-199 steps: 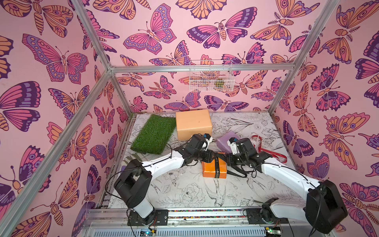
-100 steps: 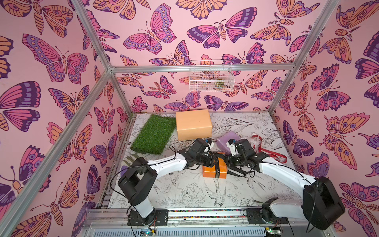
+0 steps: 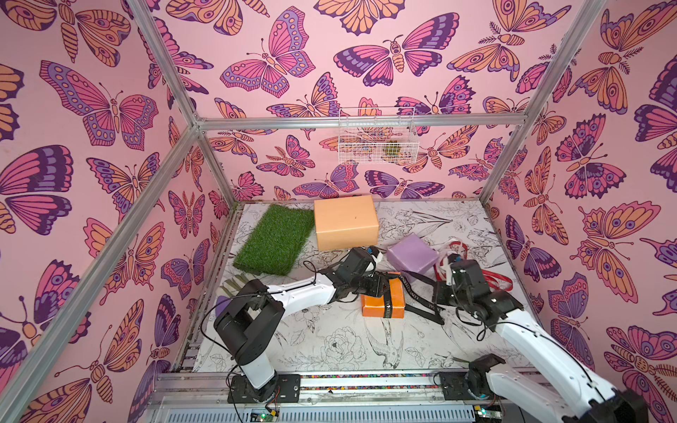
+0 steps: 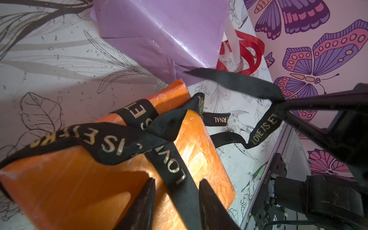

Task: Untie the ribbon bows on the gift boxes
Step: Untie the ribbon from the gift box.

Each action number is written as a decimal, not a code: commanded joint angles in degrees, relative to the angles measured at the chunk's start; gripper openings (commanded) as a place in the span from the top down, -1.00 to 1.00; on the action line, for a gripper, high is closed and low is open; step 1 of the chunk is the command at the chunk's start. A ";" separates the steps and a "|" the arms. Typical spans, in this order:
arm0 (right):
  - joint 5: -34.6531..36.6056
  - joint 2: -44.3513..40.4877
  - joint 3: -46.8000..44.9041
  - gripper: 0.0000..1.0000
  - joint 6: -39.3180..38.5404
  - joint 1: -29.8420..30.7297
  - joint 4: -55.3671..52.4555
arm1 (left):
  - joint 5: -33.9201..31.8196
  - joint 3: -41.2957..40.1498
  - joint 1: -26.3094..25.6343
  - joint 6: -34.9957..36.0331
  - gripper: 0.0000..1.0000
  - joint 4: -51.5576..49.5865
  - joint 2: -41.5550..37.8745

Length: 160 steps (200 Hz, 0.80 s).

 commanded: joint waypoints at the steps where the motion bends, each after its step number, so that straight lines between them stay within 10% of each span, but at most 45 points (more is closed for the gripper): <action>1: 0.82 -3.88 -3.20 1.00 2.03 -8.86 -3.66 | -2.11 -1.68 0.10 -0.50 0.20 -3.93 1.58; 8: -1.24 -4.11 -3.45 0.67 1.33 -11.28 -3.22 | -1.88 -1.46 0.06 -0.53 0.20 -3.93 1.19; 19: -3.88 -3.59 -2.63 -0.86 0.20 -12.72 -3.24 | -1.26 -0.93 0.27 -0.76 0.19 -3.93 0.34; 23: -4.46 -3.22 -2.09 -1.00 -0.28 -12.66 -3.44 | -0.94 -0.73 0.40 -0.79 0.19 -3.93 -0.10; 67: -19.23 0.79 -0.39 -1.00 2.84 -12.68 2.27 | -0.10 -0.05 2.44 -0.98 0.09 -3.78 -7.53; 94: -31.38 5.07 0.47 -0.44 6.06 -11.08 8.35 | -1.20 -3.51 4.46 -1.29 0.06 -3.77 -13.06; 160: -10.36 12.69 12.93 -0.15 6.92 12.64 -4.23 | 3.85 -13.62 7.00 -2.73 0.07 -0.74 -16.56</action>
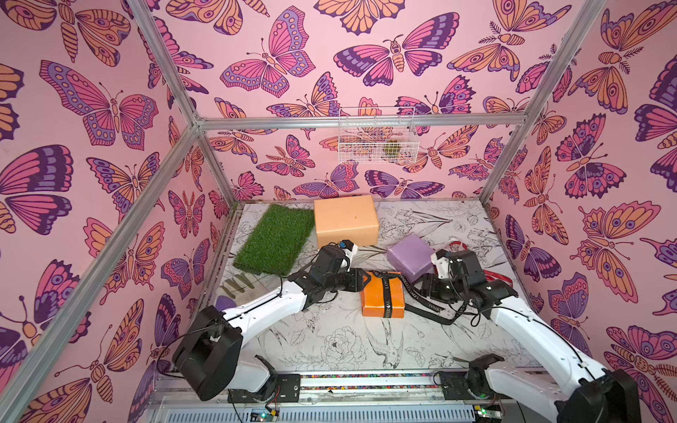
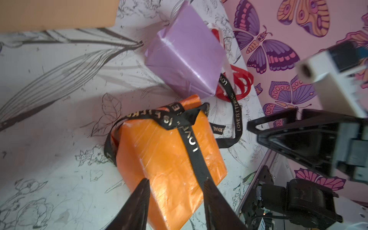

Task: Untie the ribbon bows on the gift boxes
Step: Untie the ribbon from the gift box, then pull the ribbon from the gift box.

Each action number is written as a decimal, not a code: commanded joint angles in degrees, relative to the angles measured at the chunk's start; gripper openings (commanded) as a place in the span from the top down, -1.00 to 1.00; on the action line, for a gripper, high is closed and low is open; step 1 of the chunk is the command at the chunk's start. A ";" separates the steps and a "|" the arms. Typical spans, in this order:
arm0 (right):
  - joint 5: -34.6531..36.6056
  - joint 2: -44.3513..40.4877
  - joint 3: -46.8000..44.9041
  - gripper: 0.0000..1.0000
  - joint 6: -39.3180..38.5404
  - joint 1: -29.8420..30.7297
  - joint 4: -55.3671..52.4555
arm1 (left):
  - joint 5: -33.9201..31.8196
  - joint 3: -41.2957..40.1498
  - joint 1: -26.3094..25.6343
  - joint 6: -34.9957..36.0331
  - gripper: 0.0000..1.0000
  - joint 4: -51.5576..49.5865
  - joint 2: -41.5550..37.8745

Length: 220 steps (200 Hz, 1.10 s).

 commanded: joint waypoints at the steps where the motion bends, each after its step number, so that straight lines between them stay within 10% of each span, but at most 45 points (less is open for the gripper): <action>1: 9.25 2.69 4.54 -0.15 1.61 6.62 -5.99 | 3.80 -3.17 0.13 -1.07 0.07 1.43 -0.15; 178: 28.12 33.90 24.59 0.15 2.54 25.60 -13.10 | 5.49 -9.90 -0.29 -3.36 0.13 13.71 5.84; 220: 27.84 36.93 25.71 0.94 3.33 25.86 -14.00 | 5.27 -9.99 -0.22 -3.65 0.14 13.74 4.85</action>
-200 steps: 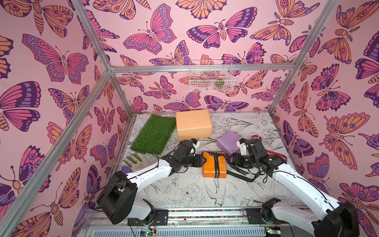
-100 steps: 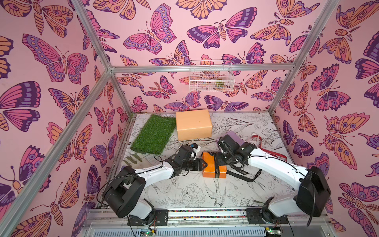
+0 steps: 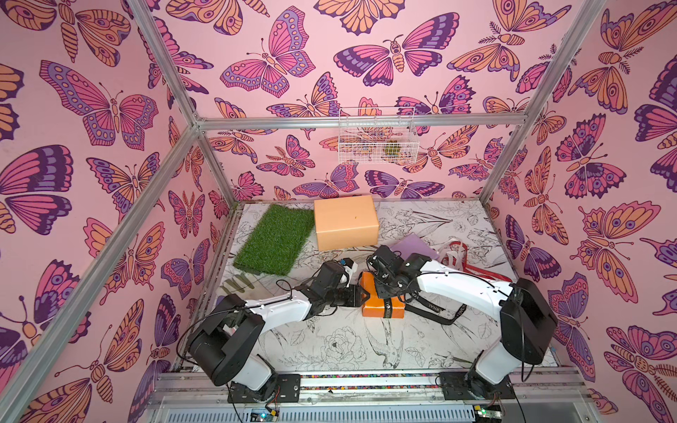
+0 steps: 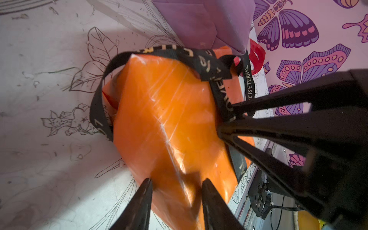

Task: Untie the ribbon bows on the gift boxes
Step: Pull the ribbon from the gift box.

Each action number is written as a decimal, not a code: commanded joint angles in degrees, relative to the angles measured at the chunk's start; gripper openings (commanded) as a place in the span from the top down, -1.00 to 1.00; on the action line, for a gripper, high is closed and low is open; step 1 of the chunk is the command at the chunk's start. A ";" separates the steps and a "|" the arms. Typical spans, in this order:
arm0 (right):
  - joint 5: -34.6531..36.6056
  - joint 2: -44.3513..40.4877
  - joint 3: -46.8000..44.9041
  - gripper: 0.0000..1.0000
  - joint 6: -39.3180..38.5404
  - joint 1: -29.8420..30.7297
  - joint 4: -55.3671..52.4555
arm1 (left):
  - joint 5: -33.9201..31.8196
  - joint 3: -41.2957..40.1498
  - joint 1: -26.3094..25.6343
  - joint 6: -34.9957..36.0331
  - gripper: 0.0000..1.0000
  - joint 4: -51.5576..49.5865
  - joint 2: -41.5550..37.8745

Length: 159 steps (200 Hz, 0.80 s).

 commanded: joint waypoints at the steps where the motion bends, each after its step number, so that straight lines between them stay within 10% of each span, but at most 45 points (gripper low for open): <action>1: -0.20 2.15 0.05 0.98 1.28 0.32 -2.24 | -0.37 -1.04 -0.09 -0.11 0.14 0.79 -1.06; 29: -8.18 -3.98 -2.08 1.00 -0.13 -0.44 5.39 | -0.26 -1.28 0.42 -0.89 0.26 0.72 -5.24; 53: -17.52 -11.67 -7.24 1.00 0.71 -4.23 15.07 | 0.57 -1.51 1.47 -3.05 1.00 2.82 -9.18; 159: -31.38 -11.55 -18.19 1.00 7.63 -10.46 31.31 | 8.38 -3.11 -0.34 -13.49 1.00 22.75 1.00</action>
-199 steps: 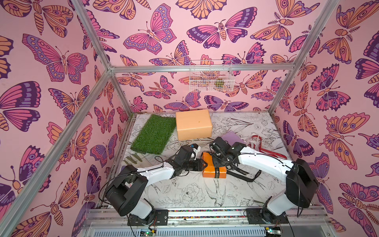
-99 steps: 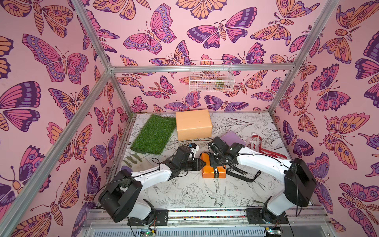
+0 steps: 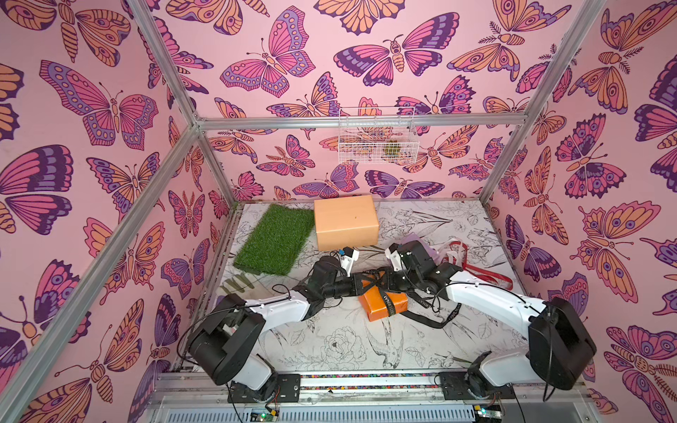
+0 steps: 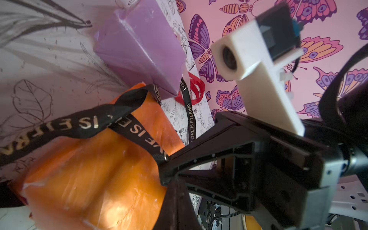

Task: Untie the ribbon bows on the gift boxes
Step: Pull the ribbon from the gift box.

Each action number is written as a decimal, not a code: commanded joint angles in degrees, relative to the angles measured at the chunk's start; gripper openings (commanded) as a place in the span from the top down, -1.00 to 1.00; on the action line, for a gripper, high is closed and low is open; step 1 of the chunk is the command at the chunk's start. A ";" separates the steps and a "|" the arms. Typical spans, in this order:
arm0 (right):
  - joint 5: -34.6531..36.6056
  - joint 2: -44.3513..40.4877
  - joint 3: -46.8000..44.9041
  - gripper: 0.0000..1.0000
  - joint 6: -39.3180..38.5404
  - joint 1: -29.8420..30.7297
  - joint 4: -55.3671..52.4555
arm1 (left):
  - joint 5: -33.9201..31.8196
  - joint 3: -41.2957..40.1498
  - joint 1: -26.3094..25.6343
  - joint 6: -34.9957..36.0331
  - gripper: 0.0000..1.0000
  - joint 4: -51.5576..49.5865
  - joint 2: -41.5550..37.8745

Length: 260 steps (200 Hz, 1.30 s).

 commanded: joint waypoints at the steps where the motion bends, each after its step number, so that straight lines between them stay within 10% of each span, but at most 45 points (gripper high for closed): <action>1: -2.57 0.91 -1.07 1.00 2.44 -0.32 4.14 | 0.46 -1.29 -1.04 -0.98 1.00 2.49 0.28; 95: 0.81 -3.32 -3.62 1.00 4.35 -2.59 2.96 | -13.53 -0.84 -4.33 2.93 1.00 -6.00 -0.50; 260: -5.69 -13.85 3.27 1.00 5.55 -5.81 5.55 | -12.83 9.09 -7.24 10.48 1.00 -19.80 10.52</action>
